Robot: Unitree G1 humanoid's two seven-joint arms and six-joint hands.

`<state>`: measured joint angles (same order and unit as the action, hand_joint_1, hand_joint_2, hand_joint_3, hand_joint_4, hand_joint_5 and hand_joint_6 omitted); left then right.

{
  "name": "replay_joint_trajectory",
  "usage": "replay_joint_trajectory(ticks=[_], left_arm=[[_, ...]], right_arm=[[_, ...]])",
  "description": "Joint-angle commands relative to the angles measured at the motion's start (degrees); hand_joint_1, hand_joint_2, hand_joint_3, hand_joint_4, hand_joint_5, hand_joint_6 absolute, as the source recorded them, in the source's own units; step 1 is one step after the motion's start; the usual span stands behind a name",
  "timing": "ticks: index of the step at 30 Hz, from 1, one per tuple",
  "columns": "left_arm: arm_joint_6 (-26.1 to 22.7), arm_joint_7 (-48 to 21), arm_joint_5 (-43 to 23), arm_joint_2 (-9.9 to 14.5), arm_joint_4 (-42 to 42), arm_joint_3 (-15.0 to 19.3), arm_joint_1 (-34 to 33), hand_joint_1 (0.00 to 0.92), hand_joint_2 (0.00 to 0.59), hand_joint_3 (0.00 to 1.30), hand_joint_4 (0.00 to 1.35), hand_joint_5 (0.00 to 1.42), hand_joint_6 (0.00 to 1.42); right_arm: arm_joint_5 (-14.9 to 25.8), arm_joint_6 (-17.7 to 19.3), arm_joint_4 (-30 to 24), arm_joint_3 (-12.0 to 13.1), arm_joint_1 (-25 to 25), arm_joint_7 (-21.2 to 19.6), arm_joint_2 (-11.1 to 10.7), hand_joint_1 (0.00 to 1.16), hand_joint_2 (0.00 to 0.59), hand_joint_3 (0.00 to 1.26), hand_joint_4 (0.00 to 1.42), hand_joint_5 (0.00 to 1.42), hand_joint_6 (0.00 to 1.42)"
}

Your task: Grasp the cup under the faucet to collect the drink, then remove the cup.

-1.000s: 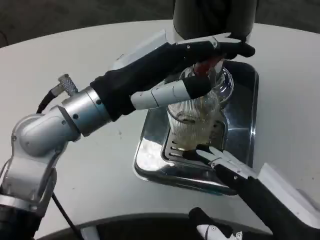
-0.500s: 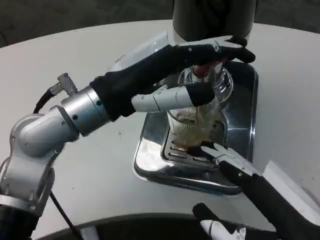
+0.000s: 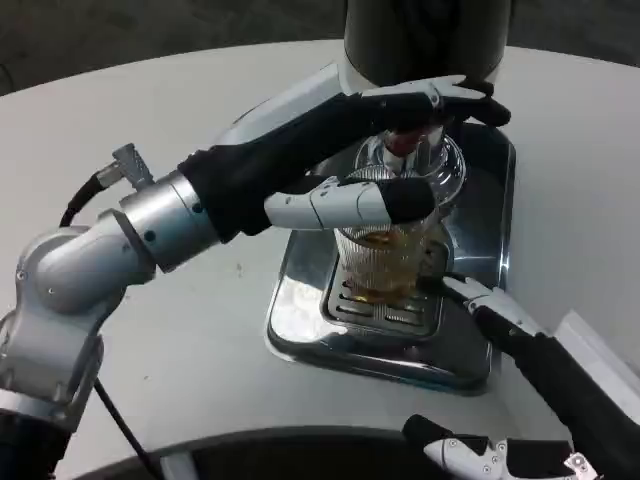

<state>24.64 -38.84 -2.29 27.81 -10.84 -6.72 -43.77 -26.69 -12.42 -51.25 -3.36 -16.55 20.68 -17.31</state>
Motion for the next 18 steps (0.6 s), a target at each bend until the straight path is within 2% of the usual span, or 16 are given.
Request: replay_joint_trajectory(ticks=[1, 12, 18], left_arm=[[-0.68, -2.66, 2.75, 1.09, -0.89, -2.76, 2.65, 0.0, 0.067, 0.22, 0.1, 0.15, 0.04], [-0.23, -2.01, 3.33, 1.44, -0.87, -2.9, 2.79, 0.0, 0.068, 0.19, 0.1, 0.15, 0.03], [-0.2, -1.67, 3.81, 1.41, -0.96, -3.18, 2.55, 0.0, 0.069, 0.19, 0.1, 0.15, 0.03]], right_arm=[[0.6, 0.56, 1.53, 0.28, 0.49, -2.48, 1.58, 0.89, 0.219, 0.14, 0.08, 0.02, 0.04], [3.45, 0.74, 7.0, 0.93, 3.12, -7.22, 5.1, 0.88, 0.186, 0.07, 0.05, 0.03, 0.07], [6.43, 3.4, 14.47, 0.37, 5.39, -12.35, 8.95, 0.89, 0.172, 0.06, 0.05, 0.03, 0.09]])
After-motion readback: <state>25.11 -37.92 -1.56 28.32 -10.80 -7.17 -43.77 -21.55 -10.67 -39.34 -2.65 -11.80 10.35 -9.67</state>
